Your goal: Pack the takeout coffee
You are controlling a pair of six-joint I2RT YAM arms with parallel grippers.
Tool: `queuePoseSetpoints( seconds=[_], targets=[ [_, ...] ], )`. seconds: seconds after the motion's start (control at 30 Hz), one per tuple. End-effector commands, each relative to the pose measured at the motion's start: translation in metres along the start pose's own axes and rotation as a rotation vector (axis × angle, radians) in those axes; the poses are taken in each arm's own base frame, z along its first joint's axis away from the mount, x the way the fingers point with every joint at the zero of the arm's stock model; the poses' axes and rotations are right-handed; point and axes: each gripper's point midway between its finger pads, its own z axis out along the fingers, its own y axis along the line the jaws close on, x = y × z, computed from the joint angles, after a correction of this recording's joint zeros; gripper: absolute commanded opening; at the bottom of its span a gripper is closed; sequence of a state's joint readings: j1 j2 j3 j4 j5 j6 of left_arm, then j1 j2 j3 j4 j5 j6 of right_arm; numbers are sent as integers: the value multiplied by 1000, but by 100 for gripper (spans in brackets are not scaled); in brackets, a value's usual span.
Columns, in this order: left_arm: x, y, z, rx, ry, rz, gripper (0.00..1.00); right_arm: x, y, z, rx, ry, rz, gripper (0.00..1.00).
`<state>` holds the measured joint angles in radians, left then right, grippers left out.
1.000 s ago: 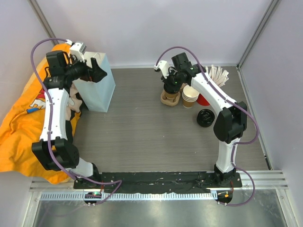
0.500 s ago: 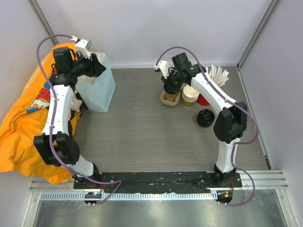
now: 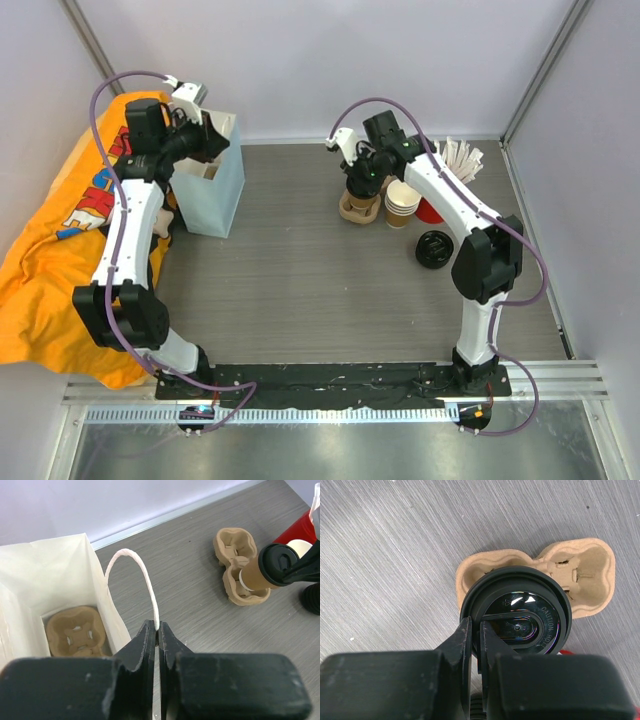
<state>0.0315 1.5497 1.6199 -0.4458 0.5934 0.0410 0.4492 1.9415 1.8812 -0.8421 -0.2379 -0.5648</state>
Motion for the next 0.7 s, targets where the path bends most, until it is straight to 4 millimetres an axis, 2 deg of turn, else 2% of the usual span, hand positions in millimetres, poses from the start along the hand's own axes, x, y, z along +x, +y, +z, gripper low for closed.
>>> queuePoseSetpoints(
  seconds=[0.0,0.13,0.17,0.4,0.63,0.67],
  targets=[
    [-39,-21,-20,7,-95,79,6,-39,-10,-49,70,-129,-31,1],
    [-42,-28,-27,19,-102,69,5,-47,-14,-62,103,-151,-38,1],
    [-41,-43,-25,58,-98,65,5,-48,-16,-65,110,-154,-38,1],
    [-41,-76,-37,134,-100,65,5,-55,-20,-80,141,-173,-50,1],
    [-17,-119,-41,215,-48,39,5,-57,-29,-92,180,-183,-34,1],
    [-14,-130,-42,239,-42,45,5,-59,-29,-96,183,-191,-33,1]
  ],
)
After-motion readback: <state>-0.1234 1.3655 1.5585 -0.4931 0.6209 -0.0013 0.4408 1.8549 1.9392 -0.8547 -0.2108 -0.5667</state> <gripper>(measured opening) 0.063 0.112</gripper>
